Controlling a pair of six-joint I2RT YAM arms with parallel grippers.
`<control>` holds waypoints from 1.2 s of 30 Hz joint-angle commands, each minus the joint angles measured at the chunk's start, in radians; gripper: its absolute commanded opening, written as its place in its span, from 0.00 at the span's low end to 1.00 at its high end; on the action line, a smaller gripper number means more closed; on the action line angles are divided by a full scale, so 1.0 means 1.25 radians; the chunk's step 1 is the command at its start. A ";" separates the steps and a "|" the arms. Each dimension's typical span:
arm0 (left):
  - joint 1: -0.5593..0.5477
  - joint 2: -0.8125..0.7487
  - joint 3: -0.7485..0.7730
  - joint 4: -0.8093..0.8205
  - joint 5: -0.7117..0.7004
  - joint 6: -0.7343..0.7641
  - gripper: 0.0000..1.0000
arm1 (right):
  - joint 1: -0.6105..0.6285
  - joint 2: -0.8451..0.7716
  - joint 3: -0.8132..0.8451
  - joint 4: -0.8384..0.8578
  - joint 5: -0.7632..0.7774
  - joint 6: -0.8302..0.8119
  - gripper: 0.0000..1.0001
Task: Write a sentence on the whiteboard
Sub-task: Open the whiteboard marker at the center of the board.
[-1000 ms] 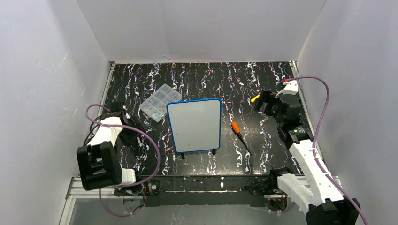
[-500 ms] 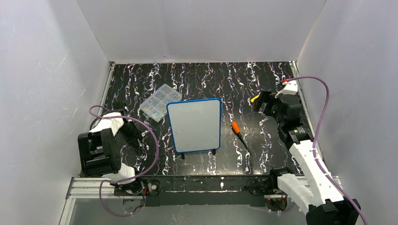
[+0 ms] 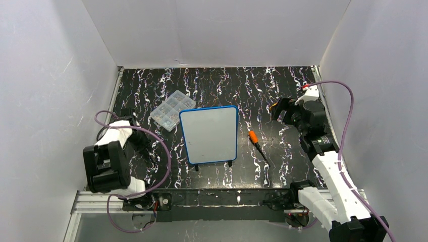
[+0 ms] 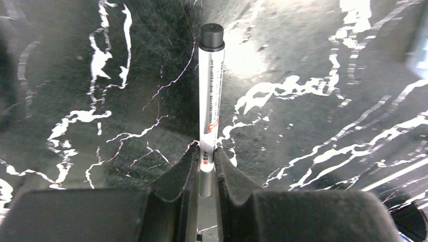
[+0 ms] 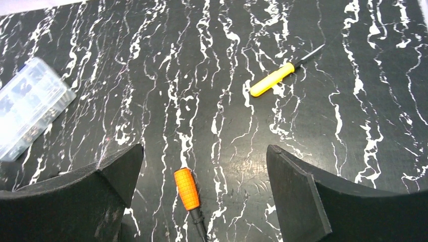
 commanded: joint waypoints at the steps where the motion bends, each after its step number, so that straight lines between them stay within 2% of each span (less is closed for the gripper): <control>1: 0.000 -0.186 0.013 0.007 -0.039 0.018 0.00 | -0.002 -0.010 0.078 -0.027 -0.074 -0.027 1.00; 5: -0.015 -0.333 0.091 0.018 -0.046 0.042 0.00 | -0.002 0.009 0.165 -0.077 -0.156 -0.031 1.00; 9: -0.069 -0.402 0.246 0.057 0.019 0.123 0.00 | -0.002 0.053 0.254 -0.092 -0.283 0.005 1.00; 11: -0.132 -0.388 0.369 0.051 0.065 0.189 0.00 | -0.002 0.072 0.280 -0.071 -0.362 0.034 1.00; 14: -0.282 -0.370 0.495 0.041 0.125 0.276 0.00 | -0.001 0.105 0.318 -0.022 -0.472 0.072 1.00; 18: -0.389 -0.339 0.604 0.027 0.255 0.297 0.00 | -0.001 0.155 0.385 0.003 -0.603 0.114 1.00; 21: -0.459 -0.315 0.640 0.017 0.374 0.329 0.00 | 0.003 0.203 0.445 0.005 -0.678 0.143 1.00; 25: -0.555 -0.299 0.654 0.009 0.412 0.338 0.00 | 0.052 0.251 0.503 0.010 -0.689 0.155 0.96; 29: -0.589 -0.259 0.673 0.006 0.460 0.275 0.00 | 0.206 0.294 0.564 0.014 -0.617 0.126 0.93; 31: -0.598 -0.251 0.667 0.011 0.457 0.249 0.00 | 0.287 0.314 0.572 0.058 -0.604 0.128 0.88; 34: -0.600 -0.251 0.648 0.016 0.440 0.226 0.00 | 0.335 0.319 0.548 0.142 -0.591 0.149 0.83; 36: -0.602 -0.253 0.630 0.023 0.469 0.219 0.00 | 0.352 0.324 0.530 0.194 -0.583 0.166 0.78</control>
